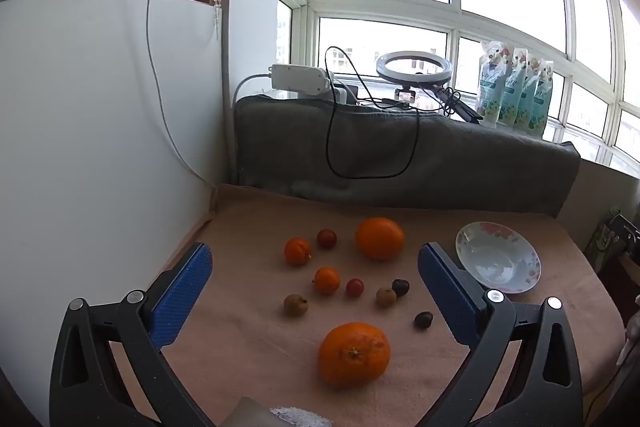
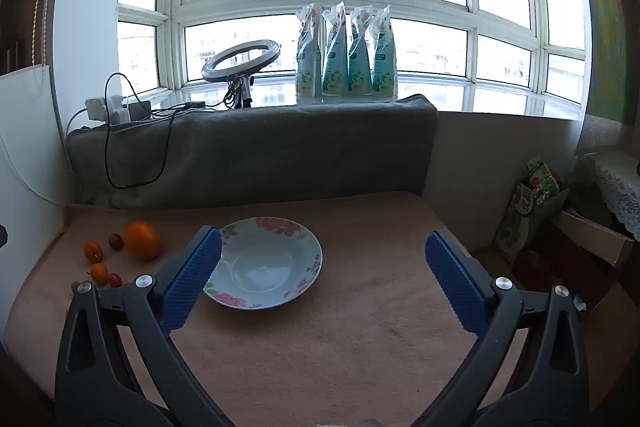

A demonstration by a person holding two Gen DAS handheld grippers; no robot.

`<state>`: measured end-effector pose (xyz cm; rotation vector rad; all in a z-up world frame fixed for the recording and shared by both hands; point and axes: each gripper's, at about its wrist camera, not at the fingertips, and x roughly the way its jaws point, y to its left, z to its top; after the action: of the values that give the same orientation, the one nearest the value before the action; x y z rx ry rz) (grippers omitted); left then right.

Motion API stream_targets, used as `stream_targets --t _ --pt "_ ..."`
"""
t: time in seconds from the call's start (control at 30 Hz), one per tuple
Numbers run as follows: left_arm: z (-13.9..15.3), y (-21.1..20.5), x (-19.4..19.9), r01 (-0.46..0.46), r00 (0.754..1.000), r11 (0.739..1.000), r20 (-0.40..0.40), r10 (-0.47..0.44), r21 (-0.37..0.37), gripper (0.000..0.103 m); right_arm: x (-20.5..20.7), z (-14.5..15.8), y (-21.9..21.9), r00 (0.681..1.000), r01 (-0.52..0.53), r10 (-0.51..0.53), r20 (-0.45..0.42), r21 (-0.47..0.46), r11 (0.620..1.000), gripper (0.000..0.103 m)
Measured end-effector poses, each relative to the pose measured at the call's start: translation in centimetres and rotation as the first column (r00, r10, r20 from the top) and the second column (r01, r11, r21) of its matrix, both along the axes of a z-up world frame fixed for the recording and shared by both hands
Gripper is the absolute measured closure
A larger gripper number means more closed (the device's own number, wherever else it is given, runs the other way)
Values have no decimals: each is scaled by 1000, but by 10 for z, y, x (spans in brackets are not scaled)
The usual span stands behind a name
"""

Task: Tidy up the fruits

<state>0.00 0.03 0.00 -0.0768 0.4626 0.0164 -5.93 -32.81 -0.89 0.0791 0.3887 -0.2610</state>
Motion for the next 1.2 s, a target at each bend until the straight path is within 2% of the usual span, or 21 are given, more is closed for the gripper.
stream_targets --t 0.13,0.2,1.2 --pt "-1 6 -1 13 1000 1000 7 -13 -18 1 -2 0 0 1000 5 -5 21 2 1000 0" --pt "-1 2 -2 10 1000 1000 10 -10 16 1 -3 1 1 1000 6 -6 21 7 1000 0" --pt "3 2 -5 -2 1000 1000 15 2 14 1 -6 11 5 1000 13 -13 14 -5 1000 0"
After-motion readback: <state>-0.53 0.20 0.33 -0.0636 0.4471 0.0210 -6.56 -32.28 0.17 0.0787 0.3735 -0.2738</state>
